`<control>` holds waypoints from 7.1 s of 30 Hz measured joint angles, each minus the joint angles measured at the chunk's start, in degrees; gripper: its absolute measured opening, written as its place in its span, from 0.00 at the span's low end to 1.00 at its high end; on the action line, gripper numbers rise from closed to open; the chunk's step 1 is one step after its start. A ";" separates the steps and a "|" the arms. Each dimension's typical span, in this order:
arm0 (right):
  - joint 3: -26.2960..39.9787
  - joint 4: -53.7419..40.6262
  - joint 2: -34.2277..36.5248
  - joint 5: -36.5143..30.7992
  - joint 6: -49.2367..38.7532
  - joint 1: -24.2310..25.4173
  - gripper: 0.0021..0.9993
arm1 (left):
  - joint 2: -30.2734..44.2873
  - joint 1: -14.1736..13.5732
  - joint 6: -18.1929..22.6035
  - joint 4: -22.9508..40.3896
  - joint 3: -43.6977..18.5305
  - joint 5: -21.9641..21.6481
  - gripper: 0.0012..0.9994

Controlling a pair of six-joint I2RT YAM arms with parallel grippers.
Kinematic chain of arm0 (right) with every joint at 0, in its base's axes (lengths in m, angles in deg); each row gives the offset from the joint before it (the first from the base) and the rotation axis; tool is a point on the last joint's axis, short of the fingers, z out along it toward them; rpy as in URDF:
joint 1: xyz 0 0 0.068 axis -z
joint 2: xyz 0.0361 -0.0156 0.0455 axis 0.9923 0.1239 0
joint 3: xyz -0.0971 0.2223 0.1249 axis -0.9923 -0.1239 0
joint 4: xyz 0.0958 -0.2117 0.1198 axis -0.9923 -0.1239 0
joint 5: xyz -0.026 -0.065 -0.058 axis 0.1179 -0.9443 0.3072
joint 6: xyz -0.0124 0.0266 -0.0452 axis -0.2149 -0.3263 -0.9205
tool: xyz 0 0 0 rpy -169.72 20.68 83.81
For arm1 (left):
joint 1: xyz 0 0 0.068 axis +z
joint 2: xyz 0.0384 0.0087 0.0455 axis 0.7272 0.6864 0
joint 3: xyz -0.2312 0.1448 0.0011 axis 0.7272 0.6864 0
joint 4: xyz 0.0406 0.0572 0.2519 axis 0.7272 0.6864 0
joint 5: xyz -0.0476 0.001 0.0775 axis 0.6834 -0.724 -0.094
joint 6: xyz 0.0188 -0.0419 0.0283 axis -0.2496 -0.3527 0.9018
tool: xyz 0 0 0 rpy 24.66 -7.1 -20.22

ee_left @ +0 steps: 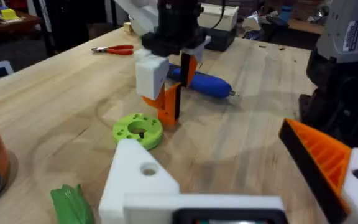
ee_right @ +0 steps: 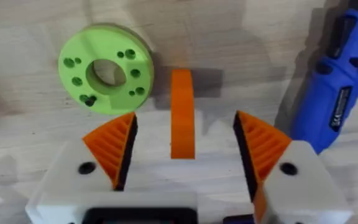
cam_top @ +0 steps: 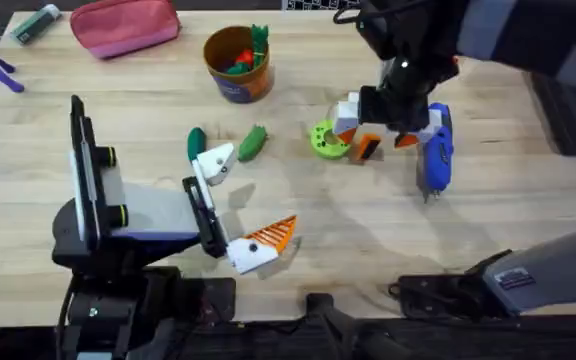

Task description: Pick up the gripper from the table and insert it into the empty holder that is missing its gripper. Then pick up a screw, insert it into the mounting hole, and use the screwdriver to tighten it. Finally, clean up the table by picking up the vegetable and placing it into the bucket.

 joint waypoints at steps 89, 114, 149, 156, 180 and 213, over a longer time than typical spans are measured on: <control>-14.63 24.93 -31.78 12.07 0.67 0.00 0.01 | -0.01 0.00 0.01 0.00 0.00 0.00 0.99; -49.46 94.32 -34.30 63.28 12.70 3.93 0.01 | -0.01 0.00 0.00 0.00 0.00 0.00 0.99; -40.04 96.66 -6.69 86.91 19.32 2.27 0.01 | 0.00 0.00 0.00 0.00 0.00 0.00 0.99; -39.56 96.66 -6.69 86.86 19.47 1.03 0.01 | -0.01 0.00 0.00 0.00 0.00 0.00 0.99; -35.67 96.46 -0.92 86.84 21.25 -1.20 0.01 | 0.02 0.00 0.00 0.00 0.00 0.00 0.99; -33.42 96.53 -0.92 86.13 18.95 -3.11 0.01 | 0.01 0.00 0.04 0.00 0.00 0.00 0.99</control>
